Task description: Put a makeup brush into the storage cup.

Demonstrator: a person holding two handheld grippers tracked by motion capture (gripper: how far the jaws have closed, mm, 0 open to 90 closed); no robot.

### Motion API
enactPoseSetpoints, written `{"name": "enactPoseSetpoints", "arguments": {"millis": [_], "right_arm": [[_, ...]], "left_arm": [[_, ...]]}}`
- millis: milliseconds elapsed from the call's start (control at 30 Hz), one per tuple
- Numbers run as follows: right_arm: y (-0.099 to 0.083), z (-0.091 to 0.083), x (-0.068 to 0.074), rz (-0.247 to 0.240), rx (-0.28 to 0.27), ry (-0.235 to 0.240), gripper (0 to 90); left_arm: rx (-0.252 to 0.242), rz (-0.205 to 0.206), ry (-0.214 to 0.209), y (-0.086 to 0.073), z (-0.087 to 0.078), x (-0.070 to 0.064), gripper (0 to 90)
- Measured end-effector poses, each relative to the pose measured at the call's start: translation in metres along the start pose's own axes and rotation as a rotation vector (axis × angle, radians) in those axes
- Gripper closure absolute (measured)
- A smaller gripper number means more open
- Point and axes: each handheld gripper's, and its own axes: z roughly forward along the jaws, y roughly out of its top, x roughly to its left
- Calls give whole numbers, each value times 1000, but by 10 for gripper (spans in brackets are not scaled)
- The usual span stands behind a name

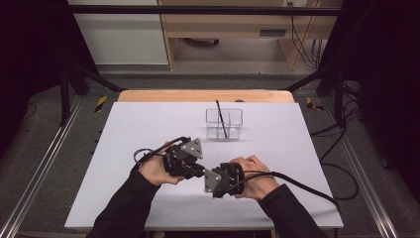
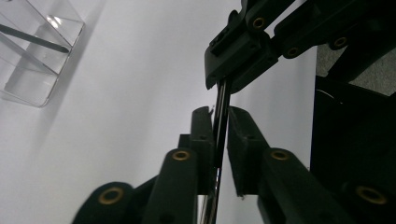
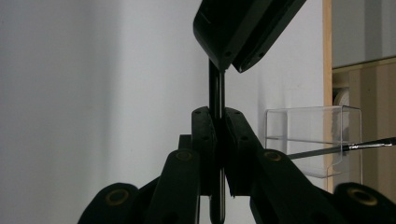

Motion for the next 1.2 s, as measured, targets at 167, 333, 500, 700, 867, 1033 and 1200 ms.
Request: {"name": "enactPoseSetpoints", "arguments": {"millis": [167, 333, 500, 700, 867, 1033, 1200], "right_arm": [[-3, 0, -3, 35, -1, 12, 841], [-8, 3, -7, 110, 9, 28, 841], [-15, 6, -11, 167, 16, 35, 840], [-24, 5, -14, 248, -10, 27, 840], [-34, 6, -14, 332, -41, 17, 840], [-46, 10, -11, 410, -76, 0, 840], [-54, 14, -5, 479, -102, -7, 840]], "left_arm": [[-53, -32, 40, -6, -6, 4, 629], [-115, -76, 119, -17, -17, 9, 495], [-187, -127, 200, -29, -28, 12, 378], [-253, -189, 265, -42, -33, 11, 261], [-286, -235, 276, -55, -30, 10, 205], [-297, -286, 291, -68, -24, 11, 185], [-334, -334, 307, -77, -18, 10, 185]]}}
